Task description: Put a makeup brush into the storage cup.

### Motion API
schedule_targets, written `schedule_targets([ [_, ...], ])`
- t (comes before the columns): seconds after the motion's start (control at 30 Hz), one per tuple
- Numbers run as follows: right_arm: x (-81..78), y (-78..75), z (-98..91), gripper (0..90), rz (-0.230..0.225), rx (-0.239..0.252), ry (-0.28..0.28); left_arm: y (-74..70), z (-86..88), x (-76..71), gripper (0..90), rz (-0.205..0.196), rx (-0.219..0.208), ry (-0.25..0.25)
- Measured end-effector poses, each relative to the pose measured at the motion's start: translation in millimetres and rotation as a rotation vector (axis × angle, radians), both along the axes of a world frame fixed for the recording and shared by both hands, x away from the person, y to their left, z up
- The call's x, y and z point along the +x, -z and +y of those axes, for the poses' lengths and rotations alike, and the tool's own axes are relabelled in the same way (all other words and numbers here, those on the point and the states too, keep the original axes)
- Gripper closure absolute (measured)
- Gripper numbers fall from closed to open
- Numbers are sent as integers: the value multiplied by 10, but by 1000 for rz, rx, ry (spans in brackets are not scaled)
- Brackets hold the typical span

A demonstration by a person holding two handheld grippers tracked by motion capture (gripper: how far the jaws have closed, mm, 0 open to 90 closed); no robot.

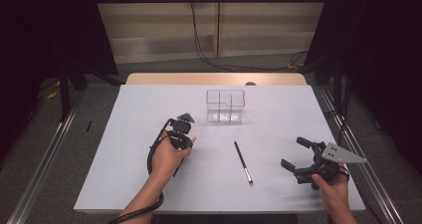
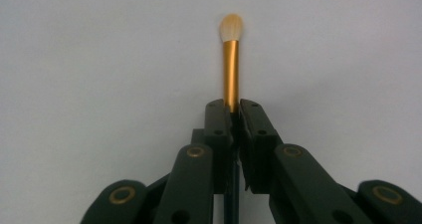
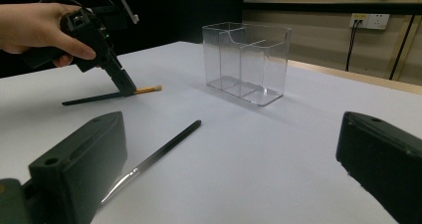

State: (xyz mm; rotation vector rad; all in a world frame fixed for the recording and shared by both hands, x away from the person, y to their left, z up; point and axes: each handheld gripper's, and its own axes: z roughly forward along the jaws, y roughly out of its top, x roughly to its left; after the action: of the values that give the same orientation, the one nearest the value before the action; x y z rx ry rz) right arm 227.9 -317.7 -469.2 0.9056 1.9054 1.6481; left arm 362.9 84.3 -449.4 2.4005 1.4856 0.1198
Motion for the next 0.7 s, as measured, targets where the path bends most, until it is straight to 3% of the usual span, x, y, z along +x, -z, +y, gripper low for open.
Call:
schedule_targets([
  [0.33,8,8,8,0,6,-2,-6,-13,25,10,808,23,-7,21],
  [0.7,3,6,13,0,5,-2,-6,-35,72,-105,798,53,26,53],
])
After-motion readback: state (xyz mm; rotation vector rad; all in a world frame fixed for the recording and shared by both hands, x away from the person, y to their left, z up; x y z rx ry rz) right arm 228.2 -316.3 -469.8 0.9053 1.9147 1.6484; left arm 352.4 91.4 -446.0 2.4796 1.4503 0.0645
